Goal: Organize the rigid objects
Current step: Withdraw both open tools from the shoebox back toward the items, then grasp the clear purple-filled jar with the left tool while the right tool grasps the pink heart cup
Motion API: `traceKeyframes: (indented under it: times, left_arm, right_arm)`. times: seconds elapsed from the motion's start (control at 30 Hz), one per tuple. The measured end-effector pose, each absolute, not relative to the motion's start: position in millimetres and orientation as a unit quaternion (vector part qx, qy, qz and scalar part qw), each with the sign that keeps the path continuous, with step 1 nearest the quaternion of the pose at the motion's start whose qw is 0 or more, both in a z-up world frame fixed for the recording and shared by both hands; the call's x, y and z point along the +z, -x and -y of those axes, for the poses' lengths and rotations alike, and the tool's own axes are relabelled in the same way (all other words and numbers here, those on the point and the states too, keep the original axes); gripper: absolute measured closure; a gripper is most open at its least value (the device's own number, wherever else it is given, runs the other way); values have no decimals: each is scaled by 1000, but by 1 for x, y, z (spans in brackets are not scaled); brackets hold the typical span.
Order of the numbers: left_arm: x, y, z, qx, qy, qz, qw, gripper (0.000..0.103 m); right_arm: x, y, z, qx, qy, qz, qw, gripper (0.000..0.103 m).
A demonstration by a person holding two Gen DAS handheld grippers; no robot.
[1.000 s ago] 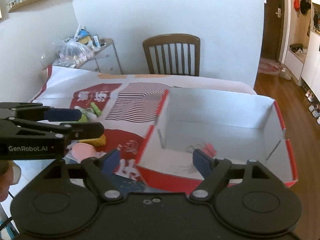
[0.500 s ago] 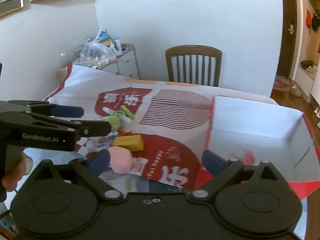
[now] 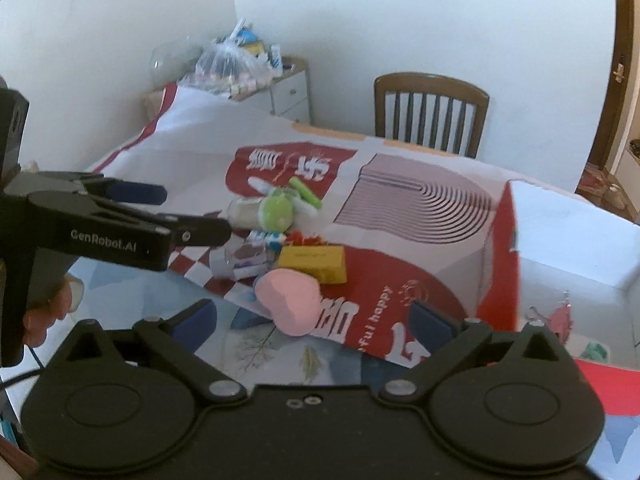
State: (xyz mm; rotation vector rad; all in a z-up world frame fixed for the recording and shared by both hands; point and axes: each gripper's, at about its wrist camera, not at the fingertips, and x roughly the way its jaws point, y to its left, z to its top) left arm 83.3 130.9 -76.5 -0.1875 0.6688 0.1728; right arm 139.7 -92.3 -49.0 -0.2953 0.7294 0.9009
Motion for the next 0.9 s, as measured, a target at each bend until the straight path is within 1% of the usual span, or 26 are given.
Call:
traceKeyframes:
  times: [0.33, 0.53, 0.7, 0.73, 0.77, 0.9]
  left_arm:
    - [-117, -94, -167, 87, 154, -336, 925, 0]
    - [-134, -101, -174, 86, 143, -344, 924, 0]
    - [-147, -109, -181, 94, 146, -358, 917, 0]
    - [-149, -110, -182, 91, 147, -360, 917, 0]
    - [-151, -112, -183, 89, 149, -362, 916, 0]
    - [-157, -118, -187, 83, 148, -368, 914, 0]
  right_arm:
    - [-84, -144, 54, 425, 162, -364, 813, 1]
    - [-101, -152, 34, 421, 172, -371, 810, 1]
    - [-113, -162, 21, 425, 177, -382, 801, 7]
    - [-116, -164, 18, 428, 177, -385, 798, 11]
    - [-119, -166, 15, 432, 177, -390, 794, 13]
    - [-128, -173, 8, 433, 176, -401, 788, 13]
